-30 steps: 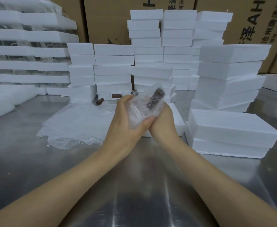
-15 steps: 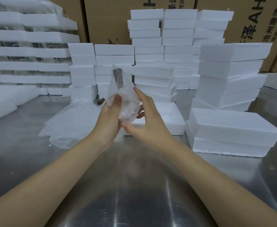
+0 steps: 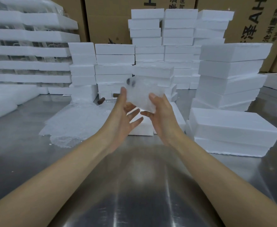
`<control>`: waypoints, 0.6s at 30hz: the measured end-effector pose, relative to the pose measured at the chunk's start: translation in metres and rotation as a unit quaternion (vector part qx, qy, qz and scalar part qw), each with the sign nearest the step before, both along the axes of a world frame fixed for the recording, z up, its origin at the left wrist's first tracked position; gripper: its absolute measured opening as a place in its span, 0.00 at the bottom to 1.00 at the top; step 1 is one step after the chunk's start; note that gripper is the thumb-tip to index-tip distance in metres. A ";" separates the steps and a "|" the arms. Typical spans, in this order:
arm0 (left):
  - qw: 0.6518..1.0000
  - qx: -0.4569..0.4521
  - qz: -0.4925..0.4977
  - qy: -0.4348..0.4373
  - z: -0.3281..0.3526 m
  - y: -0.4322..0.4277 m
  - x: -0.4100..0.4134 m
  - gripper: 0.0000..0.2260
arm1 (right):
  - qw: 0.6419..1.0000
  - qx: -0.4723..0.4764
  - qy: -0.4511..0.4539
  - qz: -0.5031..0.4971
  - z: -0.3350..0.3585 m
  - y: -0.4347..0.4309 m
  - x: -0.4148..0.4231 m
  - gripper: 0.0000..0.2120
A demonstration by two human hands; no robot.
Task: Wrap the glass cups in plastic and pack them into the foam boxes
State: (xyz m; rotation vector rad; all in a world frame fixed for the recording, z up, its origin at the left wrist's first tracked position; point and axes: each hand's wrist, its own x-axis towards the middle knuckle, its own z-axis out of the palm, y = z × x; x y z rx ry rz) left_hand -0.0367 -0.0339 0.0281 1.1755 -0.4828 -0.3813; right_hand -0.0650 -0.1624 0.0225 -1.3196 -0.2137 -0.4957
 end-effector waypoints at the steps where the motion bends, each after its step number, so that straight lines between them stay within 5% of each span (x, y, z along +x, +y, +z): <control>1: 1.000 0.002 -0.003 0.005 -0.001 -0.001 0.000 0.38 | 0.999 0.036 -0.001 0.035 0.002 -0.002 -0.001 0.22; 5: 1.000 0.005 -0.001 -0.019 -0.006 -0.003 -0.003 0.36 | 0.978 0.125 0.023 0.164 0.000 0.003 -0.003 0.11; 8: 0.999 0.002 0.011 -0.037 -0.006 -0.001 -0.003 0.32 | 0.952 0.212 0.058 0.214 0.000 0.000 -0.003 0.19; 11: 0.995 0.037 0.032 -0.090 -0.009 0.000 -0.003 0.18 | 0.936 0.250 0.066 0.240 0.005 -0.004 -0.005 0.23; 15: 0.982 0.066 0.042 -0.172 -0.010 -0.001 -0.006 0.23 | 0.929 0.281 0.089 0.225 0.006 -0.005 -0.003 0.20; 18: 0.970 0.097 0.041 -0.219 -0.011 -0.002 -0.007 0.23 | 0.963 0.209 0.057 0.159 0.003 -0.001 0.001 0.18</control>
